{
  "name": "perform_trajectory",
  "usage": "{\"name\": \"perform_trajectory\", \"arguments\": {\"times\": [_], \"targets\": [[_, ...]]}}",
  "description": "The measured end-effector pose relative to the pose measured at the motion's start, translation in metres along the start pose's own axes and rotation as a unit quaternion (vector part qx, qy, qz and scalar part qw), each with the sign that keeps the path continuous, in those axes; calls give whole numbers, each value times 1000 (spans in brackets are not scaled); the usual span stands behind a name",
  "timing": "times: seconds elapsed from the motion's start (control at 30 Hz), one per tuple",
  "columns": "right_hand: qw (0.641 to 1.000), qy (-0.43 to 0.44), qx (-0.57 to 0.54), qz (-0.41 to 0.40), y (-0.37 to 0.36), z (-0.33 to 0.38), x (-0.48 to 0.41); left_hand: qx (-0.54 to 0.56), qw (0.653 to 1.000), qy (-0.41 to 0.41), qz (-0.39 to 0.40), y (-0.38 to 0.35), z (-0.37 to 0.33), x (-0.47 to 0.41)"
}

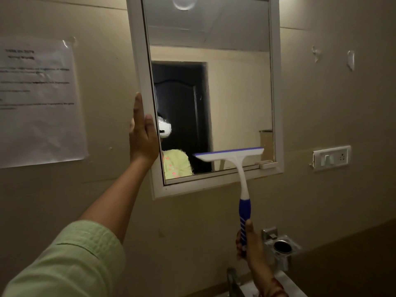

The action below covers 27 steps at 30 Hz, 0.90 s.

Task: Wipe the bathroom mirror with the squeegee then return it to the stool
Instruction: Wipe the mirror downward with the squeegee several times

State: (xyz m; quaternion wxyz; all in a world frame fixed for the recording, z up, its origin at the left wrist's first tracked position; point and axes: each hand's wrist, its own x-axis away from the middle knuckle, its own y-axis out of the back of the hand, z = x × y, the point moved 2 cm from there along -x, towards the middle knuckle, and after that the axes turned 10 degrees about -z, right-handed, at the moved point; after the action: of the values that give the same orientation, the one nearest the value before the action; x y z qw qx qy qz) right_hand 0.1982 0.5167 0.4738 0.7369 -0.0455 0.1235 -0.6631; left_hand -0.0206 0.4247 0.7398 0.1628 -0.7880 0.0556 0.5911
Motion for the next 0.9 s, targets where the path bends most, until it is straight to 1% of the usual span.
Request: {"name": "perform_trajectory", "arguments": {"times": [0.1,0.2,0.4,0.47,0.67,0.73,0.83,0.9], "targets": [[999,37,7,12,-3,30,-9,3,1000,0,-1,0,1,0],[999,46,4,19,-8,36,-6,-1,1000,0,2,0,1,1],[999,-21,-32,-18,-8,-17,21,-3,1000,-3,0,-1,4,0],[999,-27,-35,-25,-8,-21,25,-4,1000,-1,0,-1,5,0],[998,58,-11,-22,-10,20,11,0,1000,-6,2,-2,5,0],[997,67,-8,-26,-8,21,10,2,1000,-9,1,-1,5,0],[998,49,-9,-43,-3,3,16,3,1000,-11,12,0,5,0],[998,17,-8,-57,1,-16,22,-4,1000,-5,19,0,5,0]]}}
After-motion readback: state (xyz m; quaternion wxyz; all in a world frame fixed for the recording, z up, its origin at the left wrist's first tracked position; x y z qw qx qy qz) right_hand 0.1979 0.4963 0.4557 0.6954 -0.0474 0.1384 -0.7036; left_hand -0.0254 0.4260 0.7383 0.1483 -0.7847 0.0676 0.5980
